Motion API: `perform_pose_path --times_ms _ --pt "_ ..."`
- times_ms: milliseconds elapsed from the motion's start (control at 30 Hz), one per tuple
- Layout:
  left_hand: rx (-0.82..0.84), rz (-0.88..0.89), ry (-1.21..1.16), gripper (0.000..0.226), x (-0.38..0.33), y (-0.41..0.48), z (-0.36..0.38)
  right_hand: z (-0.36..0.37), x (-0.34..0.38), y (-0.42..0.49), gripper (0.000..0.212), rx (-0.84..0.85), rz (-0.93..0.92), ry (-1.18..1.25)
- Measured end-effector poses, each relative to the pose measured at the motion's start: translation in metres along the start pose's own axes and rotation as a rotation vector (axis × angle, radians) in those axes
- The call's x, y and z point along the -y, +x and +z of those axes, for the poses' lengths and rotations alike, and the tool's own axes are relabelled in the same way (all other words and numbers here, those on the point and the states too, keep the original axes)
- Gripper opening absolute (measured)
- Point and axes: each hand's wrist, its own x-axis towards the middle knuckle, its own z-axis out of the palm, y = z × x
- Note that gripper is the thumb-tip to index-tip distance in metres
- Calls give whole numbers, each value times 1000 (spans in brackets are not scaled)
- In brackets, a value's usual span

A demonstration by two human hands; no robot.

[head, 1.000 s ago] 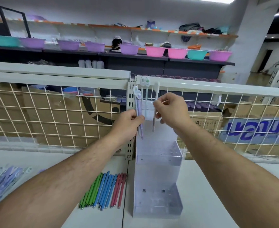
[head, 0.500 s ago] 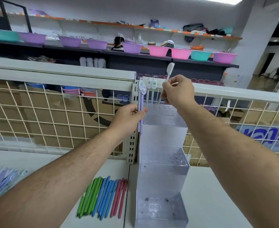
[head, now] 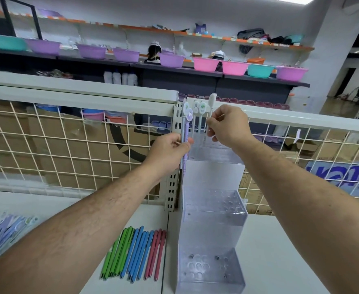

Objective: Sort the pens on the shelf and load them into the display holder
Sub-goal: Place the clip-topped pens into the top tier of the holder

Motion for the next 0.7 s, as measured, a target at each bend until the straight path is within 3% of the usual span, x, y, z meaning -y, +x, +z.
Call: perform_pose_path --times_ms 233,367,433,533,700 --pt "21 -20 3 15 -4 -3 -3 0 0 -1 14 77 40 -106" --pt "31 -7 -16 13 -9 -6 -6 -5 2 -8 14 3 67 -117" --pt "28 8 -49 13 -12 -8 -5 -9 5 -16 12 -5 65 3" --pt "34 14 -90 16 -18 -12 -2 -13 12 -36 16 136 32 238" --pt "112 24 -87 18 -24 -21 4 -18 19 -60 17 285 -55 356"
